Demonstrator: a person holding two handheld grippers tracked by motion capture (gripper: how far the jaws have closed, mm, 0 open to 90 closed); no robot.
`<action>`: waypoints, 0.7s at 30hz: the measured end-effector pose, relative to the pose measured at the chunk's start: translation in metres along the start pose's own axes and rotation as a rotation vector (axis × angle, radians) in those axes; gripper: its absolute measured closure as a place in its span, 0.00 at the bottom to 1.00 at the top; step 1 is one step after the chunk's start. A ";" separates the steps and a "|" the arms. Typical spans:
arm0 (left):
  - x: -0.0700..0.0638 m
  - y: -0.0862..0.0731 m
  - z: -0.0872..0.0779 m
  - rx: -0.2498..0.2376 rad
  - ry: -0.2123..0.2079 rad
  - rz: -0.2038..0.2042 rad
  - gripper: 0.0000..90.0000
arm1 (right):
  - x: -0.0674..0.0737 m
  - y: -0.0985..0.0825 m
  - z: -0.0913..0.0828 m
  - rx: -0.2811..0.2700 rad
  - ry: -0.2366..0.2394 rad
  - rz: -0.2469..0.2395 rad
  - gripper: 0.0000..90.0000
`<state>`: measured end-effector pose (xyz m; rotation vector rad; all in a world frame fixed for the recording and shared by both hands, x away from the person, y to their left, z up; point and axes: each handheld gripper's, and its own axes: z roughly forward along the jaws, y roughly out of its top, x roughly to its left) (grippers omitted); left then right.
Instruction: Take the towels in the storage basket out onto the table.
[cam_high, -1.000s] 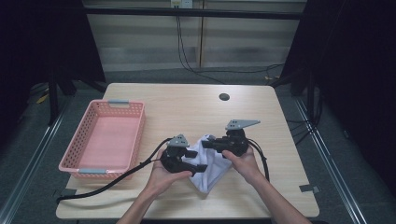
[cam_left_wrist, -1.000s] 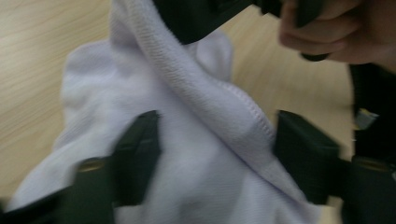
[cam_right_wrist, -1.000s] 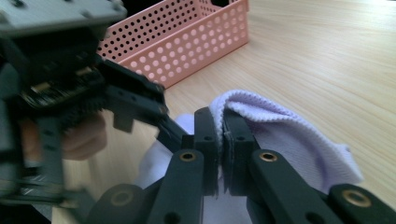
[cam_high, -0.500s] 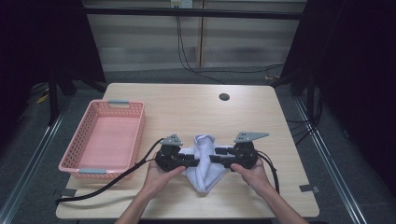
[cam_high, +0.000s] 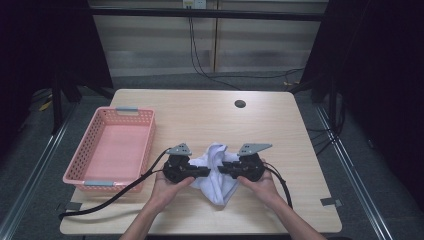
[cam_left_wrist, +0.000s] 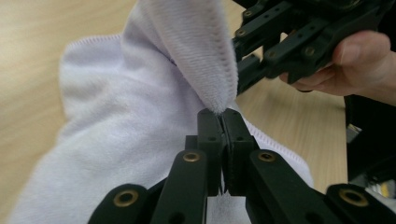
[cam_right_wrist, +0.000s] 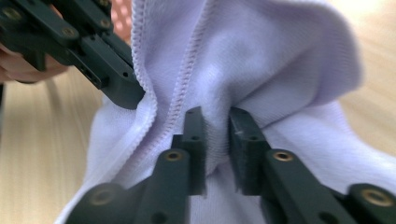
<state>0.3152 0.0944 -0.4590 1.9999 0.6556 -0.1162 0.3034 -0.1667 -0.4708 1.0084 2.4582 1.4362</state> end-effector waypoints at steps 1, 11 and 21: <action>0.000 0.001 -0.002 -0.010 -0.007 0.001 0.98 | -0.002 0.002 -0.005 -0.019 0.007 0.012 0.90; 0.001 0.012 -0.036 -0.134 0.010 -0.004 0.98 | -0.023 0.017 -0.040 -0.120 -0.046 0.081 0.97; -0.020 0.055 -0.093 -0.336 0.025 0.061 0.99 | -0.048 0.080 -0.088 -0.294 -0.098 0.047 0.97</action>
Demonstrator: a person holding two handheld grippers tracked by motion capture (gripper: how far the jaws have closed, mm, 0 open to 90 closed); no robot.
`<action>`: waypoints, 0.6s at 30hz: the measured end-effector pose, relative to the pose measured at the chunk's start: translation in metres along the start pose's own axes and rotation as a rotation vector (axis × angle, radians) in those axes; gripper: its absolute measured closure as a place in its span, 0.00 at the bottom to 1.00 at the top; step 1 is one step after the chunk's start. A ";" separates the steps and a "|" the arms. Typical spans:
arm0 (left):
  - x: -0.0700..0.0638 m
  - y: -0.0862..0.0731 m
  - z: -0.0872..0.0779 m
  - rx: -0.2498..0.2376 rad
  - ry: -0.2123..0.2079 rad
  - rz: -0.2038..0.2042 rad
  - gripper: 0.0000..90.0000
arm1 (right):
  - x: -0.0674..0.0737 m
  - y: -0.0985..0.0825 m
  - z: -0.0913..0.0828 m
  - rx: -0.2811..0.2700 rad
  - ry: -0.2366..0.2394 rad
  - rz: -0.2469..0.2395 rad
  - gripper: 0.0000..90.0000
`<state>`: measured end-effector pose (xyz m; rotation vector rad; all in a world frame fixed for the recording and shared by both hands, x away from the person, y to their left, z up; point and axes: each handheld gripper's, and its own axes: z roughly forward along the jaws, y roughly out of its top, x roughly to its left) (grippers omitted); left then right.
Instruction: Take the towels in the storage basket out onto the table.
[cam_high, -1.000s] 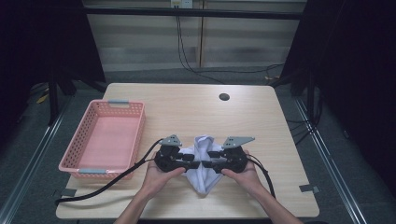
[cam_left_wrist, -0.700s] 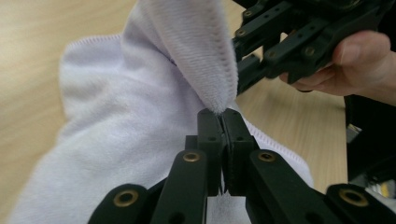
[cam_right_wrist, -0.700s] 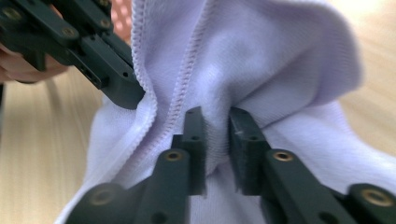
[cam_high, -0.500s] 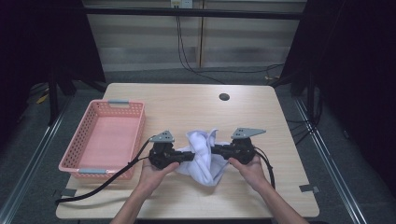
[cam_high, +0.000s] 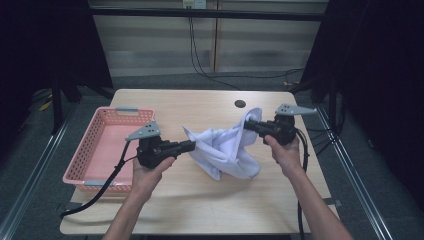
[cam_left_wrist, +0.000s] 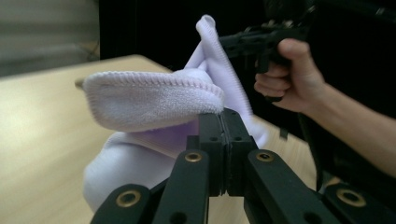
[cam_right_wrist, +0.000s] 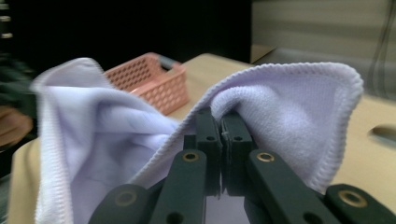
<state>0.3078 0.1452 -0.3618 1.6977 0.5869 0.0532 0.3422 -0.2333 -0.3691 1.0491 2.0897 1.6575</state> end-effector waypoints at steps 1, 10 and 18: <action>-0.001 0.004 -0.003 -0.005 0.009 0.011 0.99 | -0.003 0.010 -0.004 -0.014 -0.013 -0.001 0.97; 0.009 0.001 -0.009 -0.011 0.056 -0.003 1.00 | -0.024 0.054 -0.023 -0.033 -0.114 -0.040 0.97; 0.017 -0.007 -0.031 -0.015 0.119 -0.035 0.99 | -0.066 0.076 -0.045 -0.089 -0.293 -0.007 0.97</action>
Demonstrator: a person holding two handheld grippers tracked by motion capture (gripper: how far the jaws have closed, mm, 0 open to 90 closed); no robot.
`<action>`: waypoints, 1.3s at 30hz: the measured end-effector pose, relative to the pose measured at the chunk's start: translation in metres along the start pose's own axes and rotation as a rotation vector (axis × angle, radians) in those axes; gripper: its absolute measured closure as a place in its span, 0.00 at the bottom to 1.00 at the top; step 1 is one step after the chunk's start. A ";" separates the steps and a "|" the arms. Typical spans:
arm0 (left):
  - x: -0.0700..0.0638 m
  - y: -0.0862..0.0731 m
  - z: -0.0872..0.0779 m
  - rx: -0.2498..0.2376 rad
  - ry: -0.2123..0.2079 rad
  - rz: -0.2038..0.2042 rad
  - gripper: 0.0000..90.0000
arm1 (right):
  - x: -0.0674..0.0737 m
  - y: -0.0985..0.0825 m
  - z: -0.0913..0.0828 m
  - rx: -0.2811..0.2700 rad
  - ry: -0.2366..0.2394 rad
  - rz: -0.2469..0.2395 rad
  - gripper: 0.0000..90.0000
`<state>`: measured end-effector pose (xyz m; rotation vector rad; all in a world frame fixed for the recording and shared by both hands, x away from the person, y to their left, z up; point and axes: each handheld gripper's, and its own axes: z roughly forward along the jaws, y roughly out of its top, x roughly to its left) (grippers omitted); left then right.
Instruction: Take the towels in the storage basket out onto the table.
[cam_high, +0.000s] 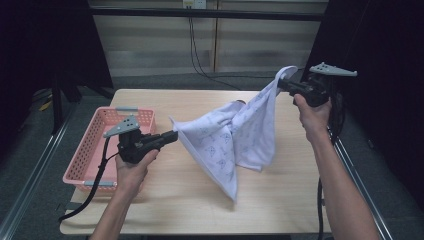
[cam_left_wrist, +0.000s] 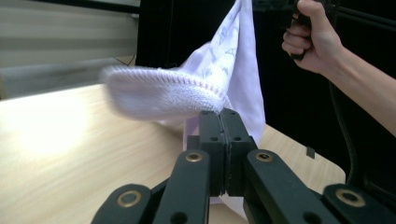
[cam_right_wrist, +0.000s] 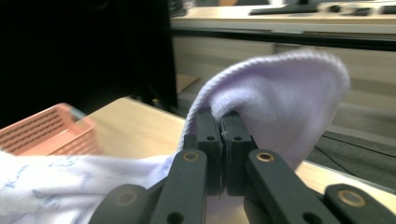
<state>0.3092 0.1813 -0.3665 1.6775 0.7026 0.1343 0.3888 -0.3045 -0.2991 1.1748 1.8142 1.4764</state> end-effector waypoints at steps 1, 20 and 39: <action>0.003 -0.005 0.000 0.019 0.013 -0.004 0.99 | -0.006 -0.002 0.001 0.011 -0.005 0.011 0.97; 0.003 -0.038 0.003 0.157 0.052 -0.040 0.53 | 0.013 -0.111 0.005 0.220 0.111 0.063 0.59; 0.007 -0.094 0.056 0.426 0.017 -0.019 0.64 | 0.065 -0.207 0.023 0.493 0.203 -0.019 0.60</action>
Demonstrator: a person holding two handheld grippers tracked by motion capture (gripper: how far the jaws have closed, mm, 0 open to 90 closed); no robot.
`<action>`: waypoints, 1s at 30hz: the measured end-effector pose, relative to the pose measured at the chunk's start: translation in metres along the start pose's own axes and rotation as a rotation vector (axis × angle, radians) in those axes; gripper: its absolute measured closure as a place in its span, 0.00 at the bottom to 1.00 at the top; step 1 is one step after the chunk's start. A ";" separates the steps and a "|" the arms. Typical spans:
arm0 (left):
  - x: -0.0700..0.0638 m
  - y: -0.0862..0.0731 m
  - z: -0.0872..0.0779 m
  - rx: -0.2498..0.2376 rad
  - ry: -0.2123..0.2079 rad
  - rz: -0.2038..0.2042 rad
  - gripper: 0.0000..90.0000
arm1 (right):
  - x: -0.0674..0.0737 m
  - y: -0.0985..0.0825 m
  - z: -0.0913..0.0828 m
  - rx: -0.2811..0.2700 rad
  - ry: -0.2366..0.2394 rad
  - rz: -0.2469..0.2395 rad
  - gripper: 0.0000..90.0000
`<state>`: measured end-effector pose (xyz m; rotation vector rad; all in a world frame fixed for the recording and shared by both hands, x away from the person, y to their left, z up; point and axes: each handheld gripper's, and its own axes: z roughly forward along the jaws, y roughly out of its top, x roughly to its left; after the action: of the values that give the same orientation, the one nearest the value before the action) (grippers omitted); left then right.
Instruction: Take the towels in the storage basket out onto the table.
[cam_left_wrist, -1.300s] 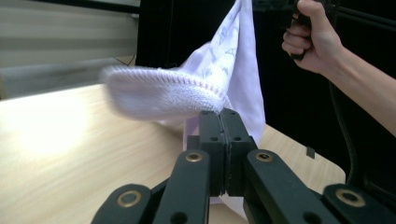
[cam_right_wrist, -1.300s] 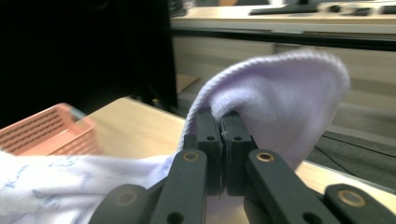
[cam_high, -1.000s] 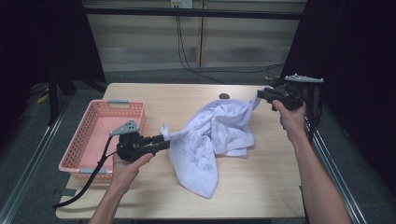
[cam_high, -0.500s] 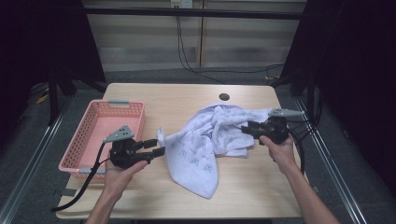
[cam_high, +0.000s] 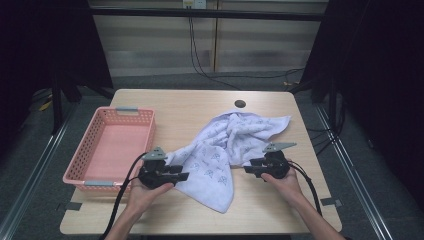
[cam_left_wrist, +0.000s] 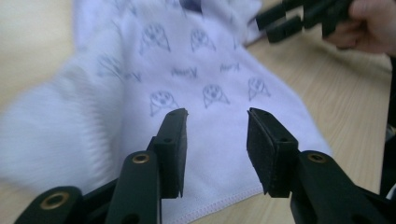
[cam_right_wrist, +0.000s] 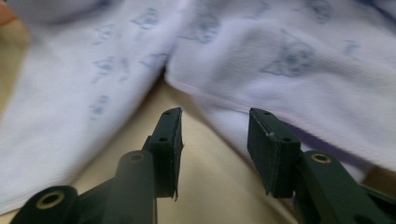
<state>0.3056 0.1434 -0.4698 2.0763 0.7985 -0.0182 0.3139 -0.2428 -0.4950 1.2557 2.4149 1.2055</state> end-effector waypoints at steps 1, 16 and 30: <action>0.002 -0.002 0.007 0.027 0.010 0.008 0.63 | -0.004 0.000 0.001 0.001 -0.003 0.004 0.60; -0.014 -0.027 0.022 0.135 -0.014 0.074 0.98 | -0.013 -0.003 0.007 0.021 -0.174 -0.083 0.94; -0.056 -0.020 0.015 0.118 -0.178 0.091 0.66 | -0.039 -0.013 -0.059 -0.163 -0.268 0.089 0.64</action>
<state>0.2546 0.1110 -0.4770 2.1845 0.6075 -0.2015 0.3030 -0.3102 -0.4738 1.3879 2.0501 1.1461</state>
